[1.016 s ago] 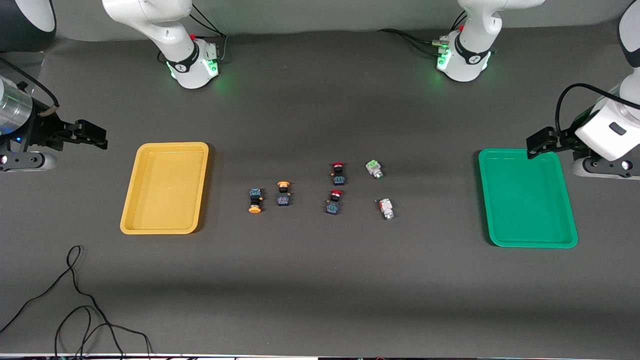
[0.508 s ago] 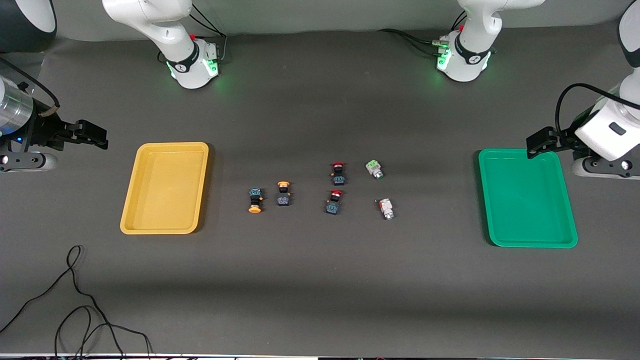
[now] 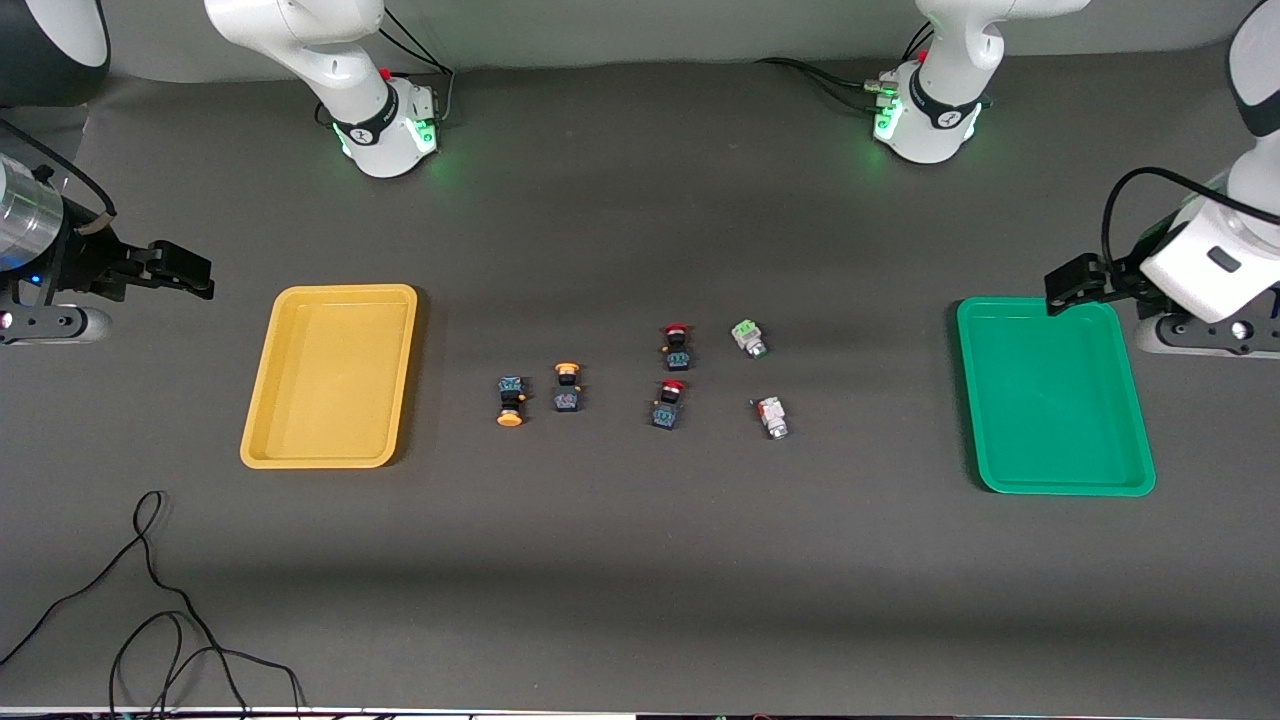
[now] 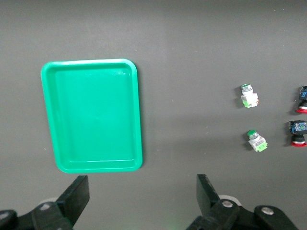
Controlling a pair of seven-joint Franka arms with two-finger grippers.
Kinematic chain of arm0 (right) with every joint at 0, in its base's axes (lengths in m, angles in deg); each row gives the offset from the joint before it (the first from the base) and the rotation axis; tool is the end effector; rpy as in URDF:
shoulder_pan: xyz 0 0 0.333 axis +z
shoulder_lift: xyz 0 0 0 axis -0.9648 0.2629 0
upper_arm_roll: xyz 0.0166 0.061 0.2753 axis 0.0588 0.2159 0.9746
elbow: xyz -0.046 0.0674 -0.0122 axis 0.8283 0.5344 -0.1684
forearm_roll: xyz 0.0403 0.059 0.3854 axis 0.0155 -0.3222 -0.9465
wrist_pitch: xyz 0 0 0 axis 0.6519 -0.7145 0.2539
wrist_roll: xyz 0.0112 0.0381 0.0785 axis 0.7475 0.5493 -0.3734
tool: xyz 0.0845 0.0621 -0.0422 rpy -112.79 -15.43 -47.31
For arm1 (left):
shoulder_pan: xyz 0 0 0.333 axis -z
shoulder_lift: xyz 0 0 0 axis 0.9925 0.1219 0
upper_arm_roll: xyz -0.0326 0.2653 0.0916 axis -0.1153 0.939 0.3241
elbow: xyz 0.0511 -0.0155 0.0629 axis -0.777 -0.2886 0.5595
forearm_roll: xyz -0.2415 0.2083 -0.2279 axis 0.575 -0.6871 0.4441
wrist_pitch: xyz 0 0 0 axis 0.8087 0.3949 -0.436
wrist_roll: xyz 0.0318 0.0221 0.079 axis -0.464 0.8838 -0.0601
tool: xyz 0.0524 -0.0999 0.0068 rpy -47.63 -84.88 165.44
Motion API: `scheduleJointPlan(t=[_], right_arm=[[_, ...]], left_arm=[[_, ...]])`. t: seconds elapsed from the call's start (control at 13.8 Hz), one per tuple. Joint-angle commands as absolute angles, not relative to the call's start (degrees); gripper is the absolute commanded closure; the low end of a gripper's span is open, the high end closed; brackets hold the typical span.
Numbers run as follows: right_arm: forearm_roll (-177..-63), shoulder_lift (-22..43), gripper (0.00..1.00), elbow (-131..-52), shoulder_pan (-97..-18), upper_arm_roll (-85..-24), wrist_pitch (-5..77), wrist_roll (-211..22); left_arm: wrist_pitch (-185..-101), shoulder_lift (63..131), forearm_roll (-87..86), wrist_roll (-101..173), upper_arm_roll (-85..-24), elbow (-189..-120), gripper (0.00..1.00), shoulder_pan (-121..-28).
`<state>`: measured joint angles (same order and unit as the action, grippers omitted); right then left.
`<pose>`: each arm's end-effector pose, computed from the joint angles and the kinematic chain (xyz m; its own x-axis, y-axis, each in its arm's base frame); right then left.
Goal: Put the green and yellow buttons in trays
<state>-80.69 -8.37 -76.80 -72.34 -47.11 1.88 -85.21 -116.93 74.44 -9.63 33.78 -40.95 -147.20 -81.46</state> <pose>0.5569 0.0336 0.5734 0.9909 -0.0058 -0.1343 0.0014 -0.9985 0.0540 0.5647 -0.0604 0.5394 0.9970 -0.0372 -0.0685 -0.0374 -0.9993 -0.0020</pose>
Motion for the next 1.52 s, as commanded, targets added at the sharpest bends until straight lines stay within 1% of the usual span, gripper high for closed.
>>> scheduleJointPlan(t=[0.0, 0.15, 0.29, 0.58, 0.73, 1.02, 1.16, 1.23, 1.38, 1.45], right_arm=[[-85.82, -9.94, 0.00, -77.38, -72.30, -47.13, 2.40, -81.33], [-86.19, -9.86, 0.00, -77.29, -71.86, -46.17, 3.01, -76.24], [-86.28, -9.51, 0.00, -77.64, -68.89, -45.46, 3.89, -73.41], [-87.77, -7.49, 0.01, -81.85, -62.47, -45.46, 11.43, -64.53], [-87.86, -7.05, 0.00, -86.93, -61.31, -45.46, 17.83, -63.73], [-87.77, -6.87, 0.01, -98.19, -58.07, -45.46, 32.42, -59.26], [-87.77, -4.86, 0.01, -102.50, -57.01, -45.46, 39.28, -58.63], [-87.77, -3.19, 0.01, -103.82, -56.74, -45.46, 42.18, -58.55], [-87.77, 0.67, 0.01, -105.68, -54.90, -45.46, 47.81, -58.55], [-87.77, 2.69, 0.01, -105.86, -54.37, -45.46, 50.01, -58.55]], left_arm=[[-118.11, 72.32, -8.74, 42.22, -41.18, -151.29, 0.01, -77.48], [-120.30, 71.71, -7.24, 51.44, -41.18, -153.93, 0.01, -73.52], [-122.32, 71.62, -6.98, 61.45, -41.18, -155.69, 0.01, -68.70], [-126.80, 71.70, -6.45, 81.06, -41.18, -158.68, 0.01, -59.19], [-128.03, 71.62, -4.96, 86.18, -41.27, -160.00, 0.01, -58.04], [-134.18, 69.34, -3.20, 92.77, -41.62, -167.72, 0.01, -57.51], [-137.34, 69.85, -3.11, 98.91, -41.97, -170.89, 0.01, -54.89], [-140.32, 70.29, -3.11, 100.33, -41.97, -172.82, 0.01, -53.31], [-146.21, 70.13, -3.11, 100.52, -41.97, -178.61, 0.01, -52.32], [-146.67, 70.64, -3.28, 100.44, -41.97, -179.86, 0.01, -51.89]])
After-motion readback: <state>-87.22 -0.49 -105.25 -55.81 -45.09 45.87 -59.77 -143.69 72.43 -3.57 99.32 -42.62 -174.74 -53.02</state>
